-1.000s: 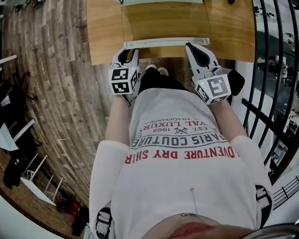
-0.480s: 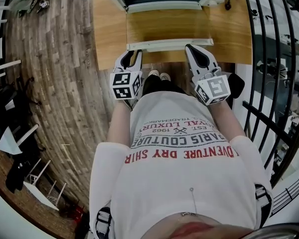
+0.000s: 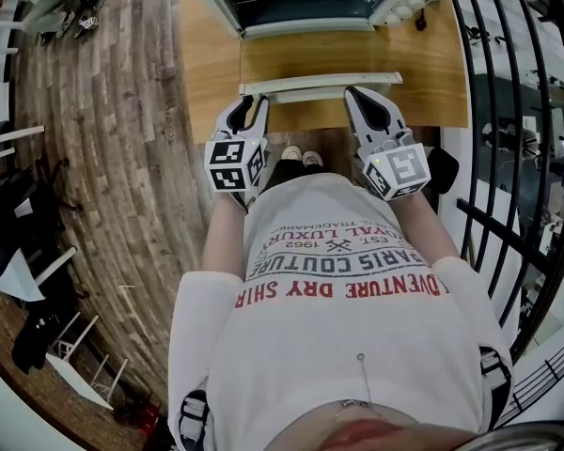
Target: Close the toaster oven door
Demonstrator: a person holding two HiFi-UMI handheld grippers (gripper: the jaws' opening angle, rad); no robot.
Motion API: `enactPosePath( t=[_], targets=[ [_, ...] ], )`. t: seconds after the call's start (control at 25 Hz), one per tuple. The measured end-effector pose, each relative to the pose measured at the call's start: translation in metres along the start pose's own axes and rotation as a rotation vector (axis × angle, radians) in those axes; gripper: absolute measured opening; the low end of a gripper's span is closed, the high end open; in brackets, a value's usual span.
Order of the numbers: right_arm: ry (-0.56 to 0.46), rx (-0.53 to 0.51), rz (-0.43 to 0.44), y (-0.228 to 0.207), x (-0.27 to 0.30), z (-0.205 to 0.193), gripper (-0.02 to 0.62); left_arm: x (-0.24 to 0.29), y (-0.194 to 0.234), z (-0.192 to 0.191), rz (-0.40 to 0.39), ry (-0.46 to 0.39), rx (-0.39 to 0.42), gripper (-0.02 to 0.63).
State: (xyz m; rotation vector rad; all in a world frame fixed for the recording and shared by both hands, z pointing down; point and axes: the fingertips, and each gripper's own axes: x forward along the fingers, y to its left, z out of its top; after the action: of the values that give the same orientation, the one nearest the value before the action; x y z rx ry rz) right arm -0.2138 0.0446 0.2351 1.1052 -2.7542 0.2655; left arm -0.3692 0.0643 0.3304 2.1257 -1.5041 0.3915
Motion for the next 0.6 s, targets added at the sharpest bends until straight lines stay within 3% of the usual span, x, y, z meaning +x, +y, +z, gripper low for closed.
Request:
enactPosePath(
  t=[0.6],
  targets=[
    [-0.067, -0.033, -0.047, -0.014, 0.011, 0.031, -0.014, -0.003, 0.006, 0.076, -0.024, -0.176, 0.056, 0.103]
  ],
)
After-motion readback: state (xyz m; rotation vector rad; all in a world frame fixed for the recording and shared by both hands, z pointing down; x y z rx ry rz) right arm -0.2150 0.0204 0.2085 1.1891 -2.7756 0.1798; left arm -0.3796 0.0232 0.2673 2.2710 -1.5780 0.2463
